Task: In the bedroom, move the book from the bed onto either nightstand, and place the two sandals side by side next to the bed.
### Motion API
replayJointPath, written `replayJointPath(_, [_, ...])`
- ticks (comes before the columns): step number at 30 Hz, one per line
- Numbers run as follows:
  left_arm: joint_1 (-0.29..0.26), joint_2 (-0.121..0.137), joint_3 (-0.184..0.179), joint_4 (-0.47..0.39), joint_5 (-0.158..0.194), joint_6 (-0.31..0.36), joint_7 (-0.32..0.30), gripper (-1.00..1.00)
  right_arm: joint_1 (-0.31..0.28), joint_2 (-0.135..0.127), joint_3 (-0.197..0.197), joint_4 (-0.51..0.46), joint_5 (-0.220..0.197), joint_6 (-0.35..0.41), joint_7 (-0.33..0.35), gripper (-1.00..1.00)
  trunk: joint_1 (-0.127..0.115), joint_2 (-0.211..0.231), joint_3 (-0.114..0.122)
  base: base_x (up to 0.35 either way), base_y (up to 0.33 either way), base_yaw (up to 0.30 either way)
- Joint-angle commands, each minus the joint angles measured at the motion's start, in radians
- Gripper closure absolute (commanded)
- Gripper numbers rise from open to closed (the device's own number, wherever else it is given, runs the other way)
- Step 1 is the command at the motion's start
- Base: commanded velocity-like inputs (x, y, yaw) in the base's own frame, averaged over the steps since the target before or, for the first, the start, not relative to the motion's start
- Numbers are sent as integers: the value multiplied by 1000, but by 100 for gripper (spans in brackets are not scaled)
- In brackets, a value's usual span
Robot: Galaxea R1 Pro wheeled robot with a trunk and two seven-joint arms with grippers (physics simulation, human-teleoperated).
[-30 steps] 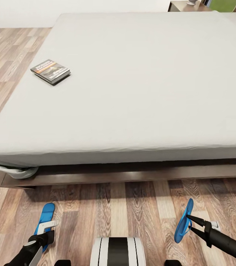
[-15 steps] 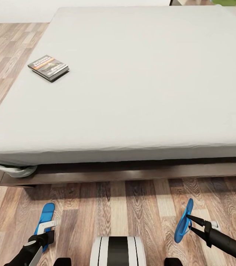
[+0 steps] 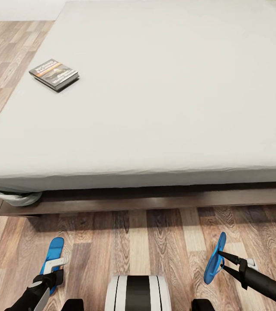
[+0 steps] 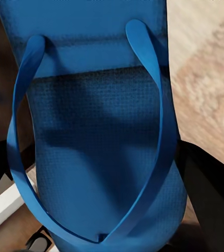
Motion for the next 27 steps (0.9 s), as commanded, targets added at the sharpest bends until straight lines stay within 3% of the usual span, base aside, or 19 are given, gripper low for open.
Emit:
replayJointPath(1, [0,0,2,-1,-1,6,-1,100,0,0,-1,0,-2,5,1,100,0,0,-1,0,0,0])
replayJointPath(6, [0,-1,2,-1,-1,6,-1,100,-1,0,-2,0,-2,5,1,100,1,-1,-12,0,0,0])
replayJointPath(27, [0,0,3,-1,0,6,-1,100,0,0,-2,0,-2,5,0,100,0,0,-4,0,0,0])
